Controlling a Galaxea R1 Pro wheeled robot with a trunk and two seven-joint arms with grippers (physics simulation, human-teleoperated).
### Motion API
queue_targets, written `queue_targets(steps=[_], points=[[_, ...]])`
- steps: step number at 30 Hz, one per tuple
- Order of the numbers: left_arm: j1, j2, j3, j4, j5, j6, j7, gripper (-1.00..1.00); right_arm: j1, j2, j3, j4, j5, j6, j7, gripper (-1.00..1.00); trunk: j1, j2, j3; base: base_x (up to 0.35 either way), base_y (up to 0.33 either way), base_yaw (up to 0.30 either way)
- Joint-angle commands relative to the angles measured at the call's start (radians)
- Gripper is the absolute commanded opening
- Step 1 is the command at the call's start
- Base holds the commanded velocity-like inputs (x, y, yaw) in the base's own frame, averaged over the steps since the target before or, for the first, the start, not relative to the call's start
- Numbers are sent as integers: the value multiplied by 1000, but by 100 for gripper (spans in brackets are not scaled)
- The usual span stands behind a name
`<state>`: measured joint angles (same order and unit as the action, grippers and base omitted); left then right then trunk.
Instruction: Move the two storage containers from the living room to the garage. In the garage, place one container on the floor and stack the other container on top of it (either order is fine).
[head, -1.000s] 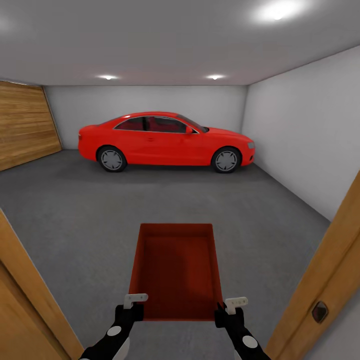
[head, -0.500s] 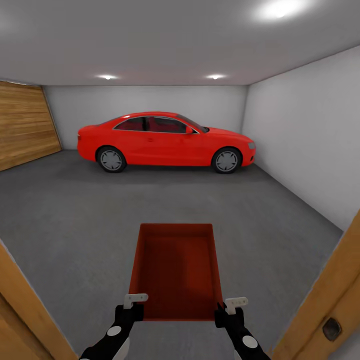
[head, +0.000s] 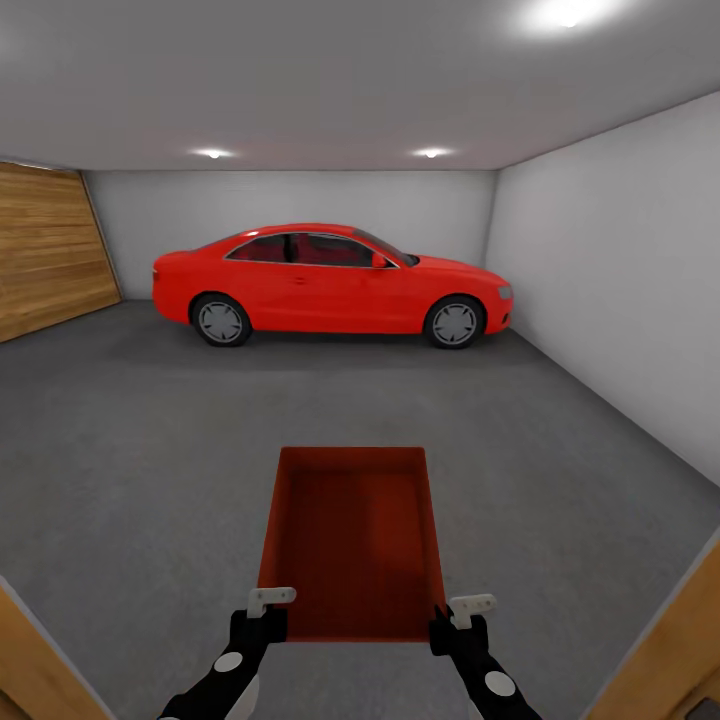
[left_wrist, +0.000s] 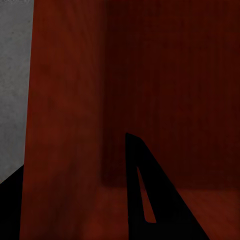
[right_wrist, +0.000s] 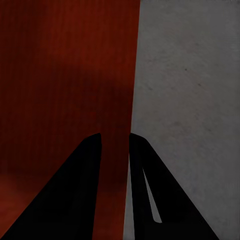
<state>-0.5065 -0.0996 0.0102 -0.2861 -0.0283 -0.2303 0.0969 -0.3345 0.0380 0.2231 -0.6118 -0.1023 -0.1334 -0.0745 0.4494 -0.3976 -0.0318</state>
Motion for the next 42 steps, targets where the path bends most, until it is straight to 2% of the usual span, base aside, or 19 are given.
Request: queue_targets(steps=[1,42], points=[[-1,12,16,-1,-2,-5,53,-100,-1,-1,9,0,-8,-3,32,-100,1,-2,-2,2,0,0],[-1,12,17,-1,-2,-6,53,-100,-1,-1,9,0,-8,-2,32,-100,1,-2,-2,0,3,0]])
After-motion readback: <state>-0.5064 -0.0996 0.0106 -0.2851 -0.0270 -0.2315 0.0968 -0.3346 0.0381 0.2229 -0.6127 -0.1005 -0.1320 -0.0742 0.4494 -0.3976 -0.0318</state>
